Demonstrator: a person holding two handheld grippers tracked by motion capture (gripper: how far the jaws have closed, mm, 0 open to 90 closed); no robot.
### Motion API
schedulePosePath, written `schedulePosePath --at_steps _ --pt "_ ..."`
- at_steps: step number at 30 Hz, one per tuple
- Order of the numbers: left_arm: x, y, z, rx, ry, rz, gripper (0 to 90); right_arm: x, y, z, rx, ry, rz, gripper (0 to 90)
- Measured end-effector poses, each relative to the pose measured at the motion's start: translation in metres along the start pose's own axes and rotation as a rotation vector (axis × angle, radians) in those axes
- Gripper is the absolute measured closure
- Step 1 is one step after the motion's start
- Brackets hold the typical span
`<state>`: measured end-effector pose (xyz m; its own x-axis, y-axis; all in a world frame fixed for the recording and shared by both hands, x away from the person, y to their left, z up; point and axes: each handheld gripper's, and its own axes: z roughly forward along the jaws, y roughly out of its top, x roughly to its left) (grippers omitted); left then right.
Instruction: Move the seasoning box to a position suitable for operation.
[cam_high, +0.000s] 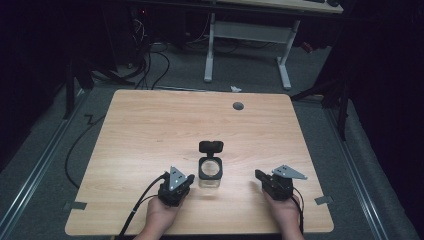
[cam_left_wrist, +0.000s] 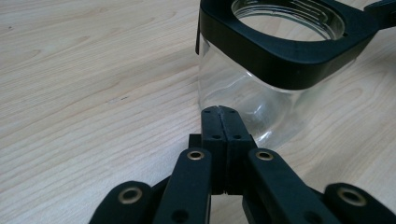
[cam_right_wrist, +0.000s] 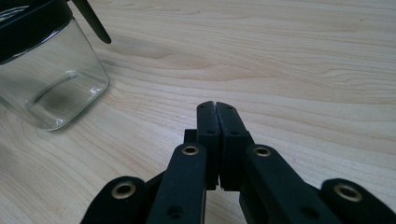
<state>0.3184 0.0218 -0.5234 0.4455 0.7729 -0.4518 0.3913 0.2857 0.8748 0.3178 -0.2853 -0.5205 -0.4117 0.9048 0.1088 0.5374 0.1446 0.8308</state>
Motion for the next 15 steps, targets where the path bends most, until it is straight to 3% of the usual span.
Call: schedulePosePath --at_steps 6,14,15 --pt "-0.007 -0.011 -0.012 0.036 -0.063 -0.011 87.3 0.002 0.000 0.000 0.002 -0.001 -0.004 89.2" --pt "-0.016 -0.017 -0.010 0.067 -0.093 -0.035 90.0 0.007 0.003 0.000 -0.002 0.007 -0.004 90.0" --pt "-0.017 -0.019 -0.009 0.069 -0.094 -0.029 90.0 0.010 0.005 0.000 -0.015 0.024 -0.001 90.0"
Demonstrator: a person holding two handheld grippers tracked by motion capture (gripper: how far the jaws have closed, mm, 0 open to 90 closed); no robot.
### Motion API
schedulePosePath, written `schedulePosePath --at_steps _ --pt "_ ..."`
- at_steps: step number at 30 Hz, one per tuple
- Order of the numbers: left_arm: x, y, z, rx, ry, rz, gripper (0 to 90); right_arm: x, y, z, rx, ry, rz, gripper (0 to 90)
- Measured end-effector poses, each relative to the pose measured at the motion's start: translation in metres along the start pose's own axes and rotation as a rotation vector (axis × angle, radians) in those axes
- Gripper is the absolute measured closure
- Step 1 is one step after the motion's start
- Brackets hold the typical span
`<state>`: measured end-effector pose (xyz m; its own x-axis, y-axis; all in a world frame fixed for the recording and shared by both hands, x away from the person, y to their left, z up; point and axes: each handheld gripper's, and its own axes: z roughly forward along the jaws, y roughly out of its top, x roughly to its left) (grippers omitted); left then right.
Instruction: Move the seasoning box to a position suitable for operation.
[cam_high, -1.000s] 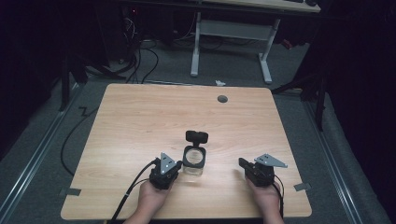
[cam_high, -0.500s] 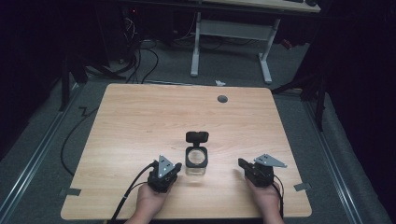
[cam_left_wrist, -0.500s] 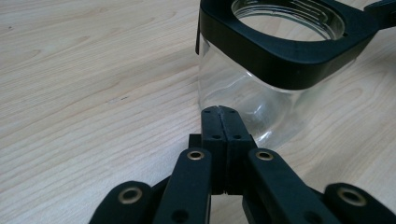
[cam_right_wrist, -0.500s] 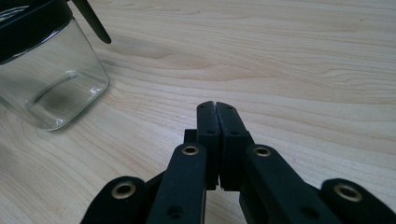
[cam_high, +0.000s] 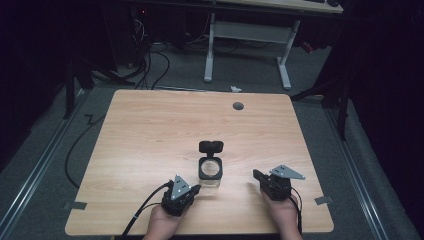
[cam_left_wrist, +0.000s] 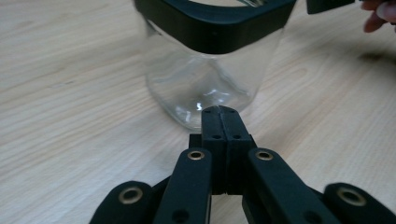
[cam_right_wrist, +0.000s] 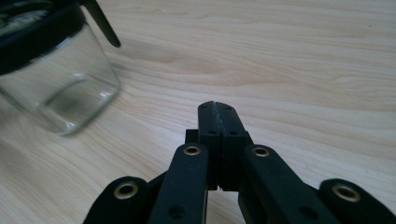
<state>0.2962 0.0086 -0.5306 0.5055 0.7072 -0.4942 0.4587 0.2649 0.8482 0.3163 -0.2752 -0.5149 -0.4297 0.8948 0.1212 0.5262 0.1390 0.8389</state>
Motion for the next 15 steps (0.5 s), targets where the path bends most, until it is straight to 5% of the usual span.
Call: schedulePosePath --at_steps 4,15 --pt "-0.002 -0.002 0.006 0.003 -0.008 0.003 90.0 0.013 0.014 0.008 -0.029 0.030 -0.008 90.0" --pt "-0.006 -0.001 0.012 -0.003 -0.029 0.014 90.0 0.032 0.066 0.043 -0.078 0.012 -0.060 90.0"
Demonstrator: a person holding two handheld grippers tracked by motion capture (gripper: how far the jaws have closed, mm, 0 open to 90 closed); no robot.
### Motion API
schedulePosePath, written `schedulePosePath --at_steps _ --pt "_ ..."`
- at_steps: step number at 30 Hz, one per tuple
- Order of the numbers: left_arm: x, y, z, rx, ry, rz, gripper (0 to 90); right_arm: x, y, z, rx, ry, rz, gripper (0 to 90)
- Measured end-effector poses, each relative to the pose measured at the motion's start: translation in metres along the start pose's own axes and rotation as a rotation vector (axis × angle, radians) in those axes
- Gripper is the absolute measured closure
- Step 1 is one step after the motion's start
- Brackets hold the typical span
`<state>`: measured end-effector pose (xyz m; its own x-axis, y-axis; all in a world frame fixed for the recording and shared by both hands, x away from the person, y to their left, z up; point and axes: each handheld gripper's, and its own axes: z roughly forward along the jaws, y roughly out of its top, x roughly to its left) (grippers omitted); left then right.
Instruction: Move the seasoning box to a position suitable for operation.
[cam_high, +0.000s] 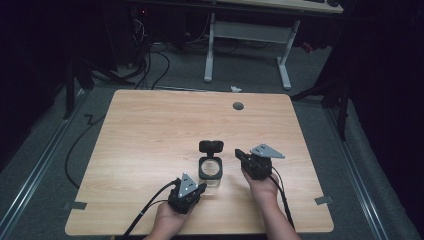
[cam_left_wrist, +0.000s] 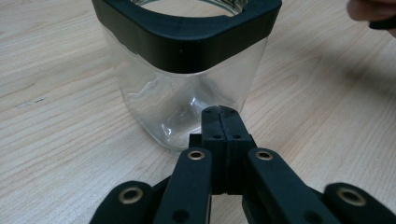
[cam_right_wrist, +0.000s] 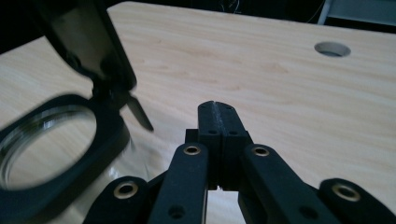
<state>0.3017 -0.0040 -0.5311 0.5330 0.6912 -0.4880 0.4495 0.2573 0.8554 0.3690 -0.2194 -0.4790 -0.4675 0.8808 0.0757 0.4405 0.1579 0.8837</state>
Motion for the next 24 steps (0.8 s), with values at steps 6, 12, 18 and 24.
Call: schedulePosePath --at_steps 6,12,18,24 --pt "-0.002 -0.003 0.000 -0.009 -0.008 0.015 90.0 0.007 0.020 0.011 -0.017 0.000 -0.008 90.0" --pt "-0.002 -0.004 0.000 -0.015 -0.010 0.011 90.0 0.010 0.033 0.018 -0.038 0.016 -0.011 90.0" --pt "-0.001 -0.004 0.001 -0.012 -0.017 0.003 90.0 0.015 0.036 0.024 -0.044 0.036 -0.014 90.0" --pt "-0.001 -0.003 0.001 -0.008 -0.022 -0.007 90.0 0.022 0.038 0.023 -0.052 0.054 -0.022 90.0"
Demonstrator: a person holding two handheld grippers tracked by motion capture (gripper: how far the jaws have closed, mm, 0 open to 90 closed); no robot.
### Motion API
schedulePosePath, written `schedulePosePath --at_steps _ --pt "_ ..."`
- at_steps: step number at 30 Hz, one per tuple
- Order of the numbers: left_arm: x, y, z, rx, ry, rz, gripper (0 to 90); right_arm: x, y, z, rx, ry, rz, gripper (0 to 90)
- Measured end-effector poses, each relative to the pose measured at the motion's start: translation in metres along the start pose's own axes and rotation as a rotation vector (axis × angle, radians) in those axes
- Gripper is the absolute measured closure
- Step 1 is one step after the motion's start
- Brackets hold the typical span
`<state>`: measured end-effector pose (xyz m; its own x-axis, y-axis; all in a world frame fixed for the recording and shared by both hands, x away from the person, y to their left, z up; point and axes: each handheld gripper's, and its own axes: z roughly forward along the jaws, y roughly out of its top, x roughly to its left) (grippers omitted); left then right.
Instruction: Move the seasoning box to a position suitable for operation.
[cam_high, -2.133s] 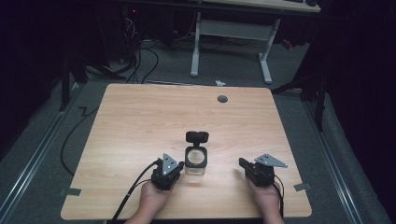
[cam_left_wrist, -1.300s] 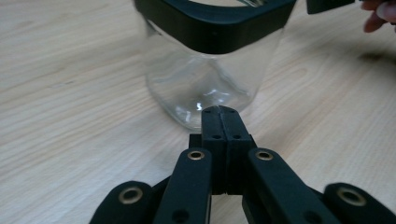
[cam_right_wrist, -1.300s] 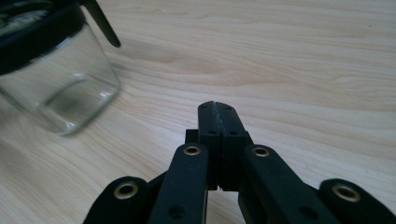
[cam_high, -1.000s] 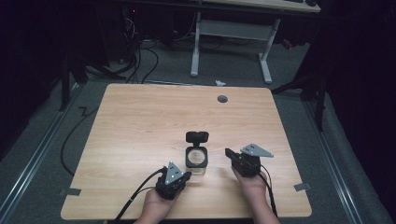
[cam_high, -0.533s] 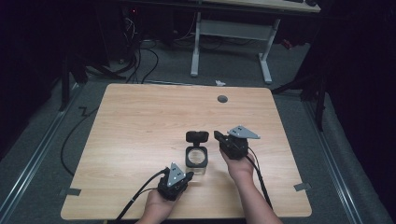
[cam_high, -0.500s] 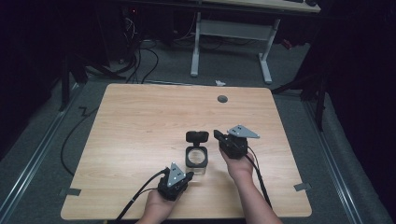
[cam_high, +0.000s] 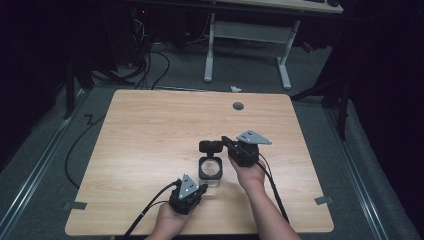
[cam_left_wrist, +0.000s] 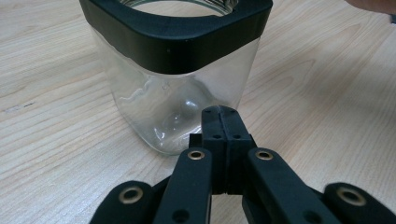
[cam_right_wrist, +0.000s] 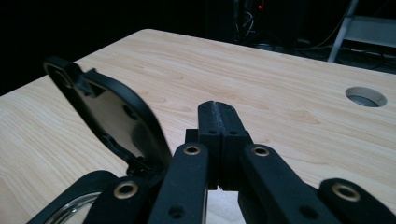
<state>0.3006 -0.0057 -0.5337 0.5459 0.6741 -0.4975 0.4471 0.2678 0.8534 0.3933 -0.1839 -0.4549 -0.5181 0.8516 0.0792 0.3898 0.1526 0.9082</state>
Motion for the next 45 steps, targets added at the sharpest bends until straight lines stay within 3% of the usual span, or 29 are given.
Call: schedulePosePath --at_steps 15,25,30,33,38,41,45 --pt "0.000 0.000 0.001 -0.003 0.007 0.002 90.0 0.008 -0.004 -0.007 -0.004 0.016 -0.032 90.0" --pt "0.000 0.001 -0.001 -0.009 0.006 -0.005 90.0 0.025 -0.039 -0.028 0.016 0.038 -0.054 90.0" --pt "0.002 0.005 -0.006 -0.011 0.005 -0.023 90.0 0.012 -0.051 -0.048 0.011 -0.001 -0.029 90.0" --pt "0.006 0.009 -0.016 -0.017 0.011 0.005 90.0 -0.003 -0.058 -0.060 0.013 -0.037 -0.012 89.8" --pt "0.026 0.023 -0.033 -0.046 0.062 0.022 90.0 -0.030 -0.071 -0.076 0.026 -0.097 0.036 87.7" --pt "0.048 0.036 -0.042 -0.074 0.119 0.031 87.5 -0.044 -0.079 -0.083 0.032 -0.135 0.059 85.7" --pt "0.084 0.056 -0.055 -0.117 0.210 0.012 79.5 -0.059 -0.089 -0.093 0.047 -0.177 0.085 82.3"
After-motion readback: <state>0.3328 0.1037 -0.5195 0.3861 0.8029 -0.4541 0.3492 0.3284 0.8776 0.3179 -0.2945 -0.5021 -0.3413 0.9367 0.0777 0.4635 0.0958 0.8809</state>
